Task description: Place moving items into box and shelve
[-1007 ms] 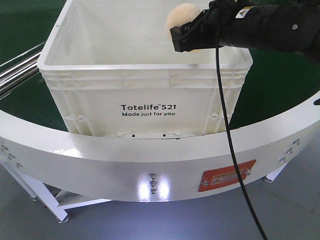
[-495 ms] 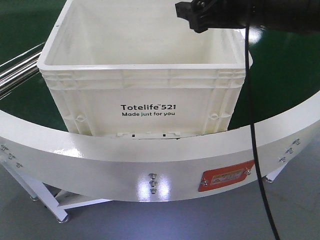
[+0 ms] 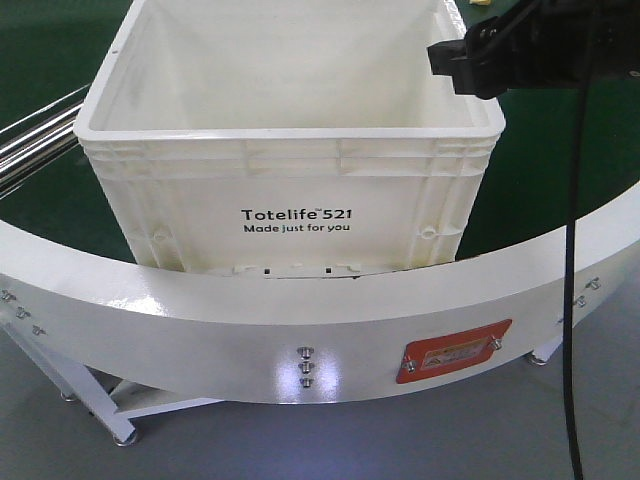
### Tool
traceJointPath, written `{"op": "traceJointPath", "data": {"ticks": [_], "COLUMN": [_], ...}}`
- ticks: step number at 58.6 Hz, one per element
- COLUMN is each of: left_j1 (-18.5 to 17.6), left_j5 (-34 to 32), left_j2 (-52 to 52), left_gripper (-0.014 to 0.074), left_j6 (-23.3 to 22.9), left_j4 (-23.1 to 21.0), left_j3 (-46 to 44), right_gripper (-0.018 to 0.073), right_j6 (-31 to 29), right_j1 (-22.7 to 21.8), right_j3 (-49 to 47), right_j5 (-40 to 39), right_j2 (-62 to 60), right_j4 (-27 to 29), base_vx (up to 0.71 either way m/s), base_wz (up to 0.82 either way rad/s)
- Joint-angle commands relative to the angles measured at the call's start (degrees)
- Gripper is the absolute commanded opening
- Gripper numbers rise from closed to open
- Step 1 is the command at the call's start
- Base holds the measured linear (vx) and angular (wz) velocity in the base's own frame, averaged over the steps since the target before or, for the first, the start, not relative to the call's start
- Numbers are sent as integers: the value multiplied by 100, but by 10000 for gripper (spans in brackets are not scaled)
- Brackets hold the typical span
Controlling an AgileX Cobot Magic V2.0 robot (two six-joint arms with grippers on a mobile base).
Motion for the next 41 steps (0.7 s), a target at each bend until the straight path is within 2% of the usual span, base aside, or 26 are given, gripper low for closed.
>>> {"op": "traceJointPath", "data": {"ticks": [1, 9, 14, 18, 31, 35, 41], "left_j1": [292, 795, 855, 855, 821, 760, 626], "left_j5": [2, 393, 497, 492, 906, 976, 941], "left_j2": [340, 1304, 1792, 2139, 3196, 3479, 3775], "left_gripper": [587, 588, 596, 606, 612, 612, 612], "left_j6": [989, 2675, 3339, 3624, 4302, 4421, 4453], "left_j4": [-1074, -3462, -4474, -5067, -6504, -6661, -6638], "left_j3": [-616, -1254, -1524, -1720, -2441, -2686, -3008], "right_gripper": [541, 541, 541, 541, 541, 541, 541], "right_j6": [40, 38, 38, 38, 38, 43, 85], "right_j1": [-13, -13, -13, -13, -13, -13, -13], "right_j3": [-192, -192, -192, -192, -192, -192, -192], "right_j5": [-357, -368, -380, -380, -375, -374, -369], "right_j2": [-159, -159, -159, -159, -159, -159, -159], "right_j4": [-104, -73, -73, -73, -73, -73, -73], "base_vx": [0, 0, 0, 0, 0, 0, 0], "base_wz": [0, 0, 0, 0, 0, 0, 0]}}
